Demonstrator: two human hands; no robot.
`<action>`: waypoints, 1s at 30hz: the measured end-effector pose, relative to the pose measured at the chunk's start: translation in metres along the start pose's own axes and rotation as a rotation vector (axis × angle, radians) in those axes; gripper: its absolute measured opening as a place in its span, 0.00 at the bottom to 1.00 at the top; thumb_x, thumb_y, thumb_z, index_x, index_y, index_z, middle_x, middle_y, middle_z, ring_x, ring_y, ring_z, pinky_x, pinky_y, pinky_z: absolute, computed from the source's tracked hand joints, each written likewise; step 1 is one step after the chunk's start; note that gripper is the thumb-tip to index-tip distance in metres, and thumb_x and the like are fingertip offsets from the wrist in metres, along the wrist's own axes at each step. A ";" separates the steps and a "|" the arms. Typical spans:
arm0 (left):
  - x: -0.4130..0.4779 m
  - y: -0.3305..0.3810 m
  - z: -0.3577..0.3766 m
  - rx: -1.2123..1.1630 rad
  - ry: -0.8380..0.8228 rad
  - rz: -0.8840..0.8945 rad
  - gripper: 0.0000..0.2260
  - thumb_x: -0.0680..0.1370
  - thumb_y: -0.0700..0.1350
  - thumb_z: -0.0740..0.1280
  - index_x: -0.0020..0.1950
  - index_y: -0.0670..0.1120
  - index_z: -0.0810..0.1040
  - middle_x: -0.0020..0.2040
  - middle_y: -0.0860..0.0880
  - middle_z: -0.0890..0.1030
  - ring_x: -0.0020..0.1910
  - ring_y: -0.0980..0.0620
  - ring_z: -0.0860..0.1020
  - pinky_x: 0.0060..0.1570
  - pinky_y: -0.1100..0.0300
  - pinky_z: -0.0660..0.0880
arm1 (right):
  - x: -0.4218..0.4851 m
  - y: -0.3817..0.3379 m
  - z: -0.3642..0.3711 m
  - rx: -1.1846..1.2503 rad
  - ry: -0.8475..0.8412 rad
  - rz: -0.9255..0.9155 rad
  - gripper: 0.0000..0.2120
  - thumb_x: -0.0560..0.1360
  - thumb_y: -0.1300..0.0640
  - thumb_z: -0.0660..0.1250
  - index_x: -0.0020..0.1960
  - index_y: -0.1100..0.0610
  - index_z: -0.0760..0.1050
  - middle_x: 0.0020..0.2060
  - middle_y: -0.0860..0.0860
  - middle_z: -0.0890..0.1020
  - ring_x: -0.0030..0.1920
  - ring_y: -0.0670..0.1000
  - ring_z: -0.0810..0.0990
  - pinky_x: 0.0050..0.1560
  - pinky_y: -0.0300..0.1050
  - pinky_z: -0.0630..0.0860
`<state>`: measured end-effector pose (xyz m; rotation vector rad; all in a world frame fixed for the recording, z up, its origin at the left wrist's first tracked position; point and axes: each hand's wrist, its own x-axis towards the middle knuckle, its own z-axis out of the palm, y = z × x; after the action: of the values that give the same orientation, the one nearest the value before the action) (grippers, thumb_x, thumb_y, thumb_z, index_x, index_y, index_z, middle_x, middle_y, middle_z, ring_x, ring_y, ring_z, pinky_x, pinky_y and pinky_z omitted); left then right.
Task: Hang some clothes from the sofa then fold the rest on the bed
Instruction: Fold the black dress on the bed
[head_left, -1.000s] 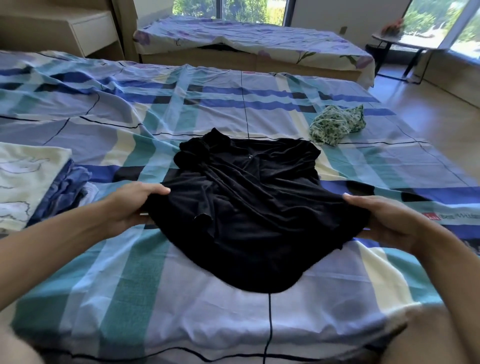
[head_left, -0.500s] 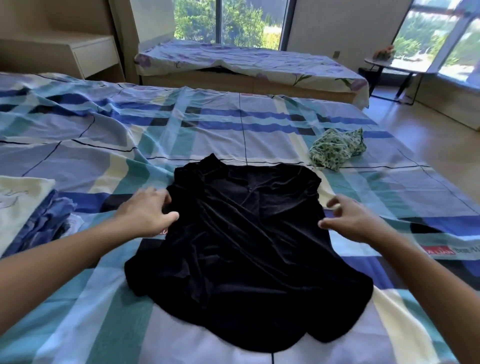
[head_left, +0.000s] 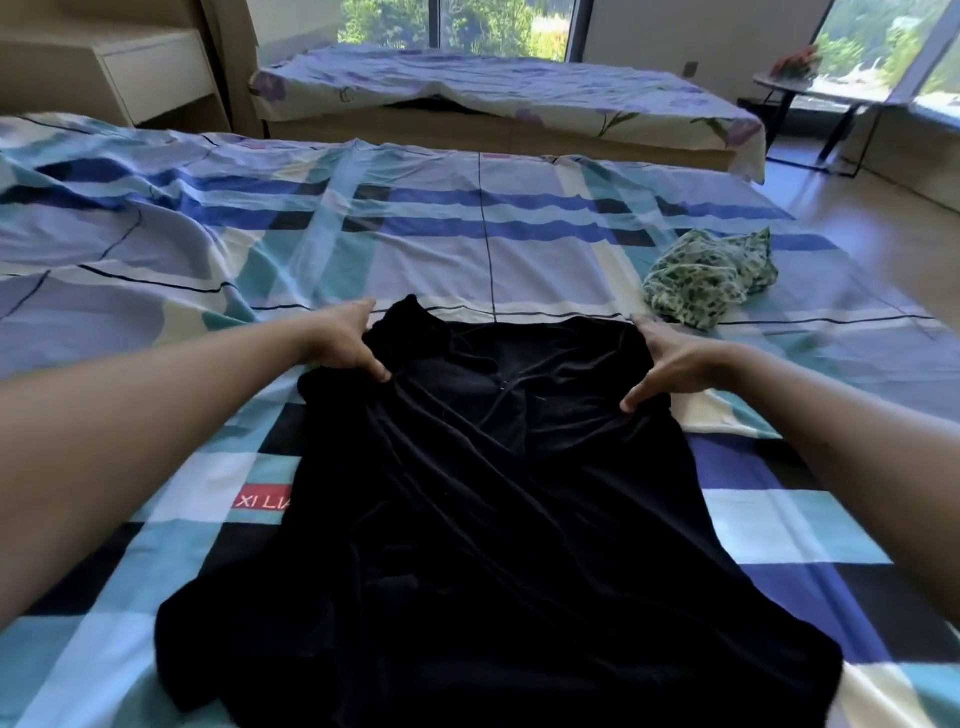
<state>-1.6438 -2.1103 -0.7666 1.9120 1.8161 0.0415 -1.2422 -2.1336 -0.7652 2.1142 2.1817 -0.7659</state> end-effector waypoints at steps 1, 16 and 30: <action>0.005 0.004 -0.001 -0.012 -0.013 -0.004 0.46 0.67 0.45 0.82 0.79 0.40 0.61 0.67 0.39 0.77 0.61 0.41 0.78 0.62 0.51 0.76 | 0.003 -0.005 -0.002 -0.020 0.003 -0.006 0.61 0.61 0.54 0.85 0.81 0.59 0.50 0.78 0.56 0.62 0.77 0.55 0.62 0.76 0.45 0.59; -0.042 0.024 -0.052 -0.231 0.495 0.281 0.10 0.72 0.48 0.76 0.52 0.51 0.82 0.47 0.47 0.83 0.49 0.48 0.80 0.47 0.56 0.72 | -0.057 -0.034 -0.033 0.051 0.667 -0.187 0.10 0.70 0.61 0.68 0.36 0.55 0.67 0.33 0.53 0.74 0.40 0.58 0.77 0.40 0.49 0.70; -0.250 -0.037 0.024 0.650 -0.282 0.688 0.11 0.64 0.60 0.69 0.38 0.55 0.73 0.44 0.59 0.73 0.49 0.62 0.70 0.53 0.63 0.67 | -0.262 0.008 0.049 -0.382 -0.482 -0.081 0.13 0.61 0.47 0.76 0.39 0.46 0.73 0.36 0.46 0.77 0.36 0.46 0.74 0.40 0.46 0.72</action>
<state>-1.6974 -2.3549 -0.7237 2.7370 0.9734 -0.6178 -1.2274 -2.3968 -0.7228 1.4868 1.9639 -0.7003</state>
